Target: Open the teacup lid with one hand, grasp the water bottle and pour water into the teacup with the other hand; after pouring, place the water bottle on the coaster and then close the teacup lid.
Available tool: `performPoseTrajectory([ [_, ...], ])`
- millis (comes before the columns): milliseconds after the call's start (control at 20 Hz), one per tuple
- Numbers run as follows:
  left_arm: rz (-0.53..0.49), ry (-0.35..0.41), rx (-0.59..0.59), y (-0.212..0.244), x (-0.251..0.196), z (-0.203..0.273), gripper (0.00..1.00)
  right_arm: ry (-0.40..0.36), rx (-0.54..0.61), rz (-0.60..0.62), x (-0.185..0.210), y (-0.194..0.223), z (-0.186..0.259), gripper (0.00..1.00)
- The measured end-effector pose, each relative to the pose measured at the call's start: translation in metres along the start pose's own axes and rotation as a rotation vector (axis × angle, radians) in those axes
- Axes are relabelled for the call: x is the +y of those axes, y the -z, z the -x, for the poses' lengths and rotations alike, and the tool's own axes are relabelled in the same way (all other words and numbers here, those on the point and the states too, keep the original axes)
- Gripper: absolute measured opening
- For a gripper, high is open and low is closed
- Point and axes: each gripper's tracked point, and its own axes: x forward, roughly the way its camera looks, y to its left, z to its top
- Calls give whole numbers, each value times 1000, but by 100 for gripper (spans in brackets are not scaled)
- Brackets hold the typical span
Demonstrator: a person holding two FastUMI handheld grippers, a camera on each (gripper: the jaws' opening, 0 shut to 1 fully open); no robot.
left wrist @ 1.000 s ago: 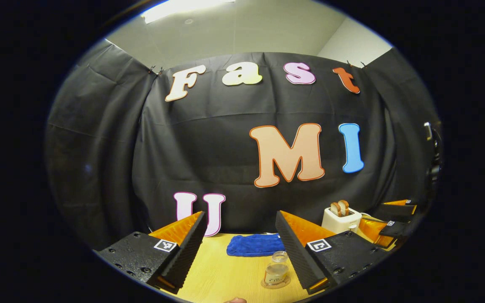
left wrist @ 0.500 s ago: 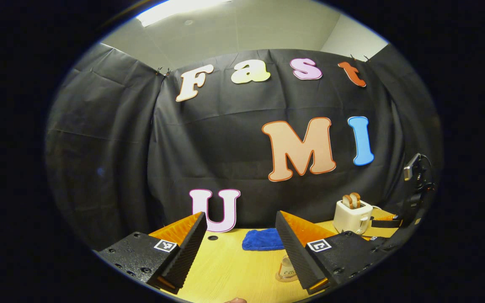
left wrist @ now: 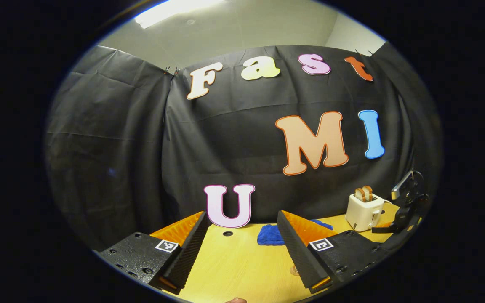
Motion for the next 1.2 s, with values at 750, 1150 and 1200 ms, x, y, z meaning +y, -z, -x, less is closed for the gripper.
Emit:
performPoseTrajectory([
  [750,-9,-13,19,7,7,-2,96,3,119,16,3,39,-19,44],
  [1150,4,-17,24,10,9,-3,99,2,129,13,1,37,-19,26],
  [1200,8,-14,21,9,8,-3,97,-2,126,15,3,35,-19,26],
])
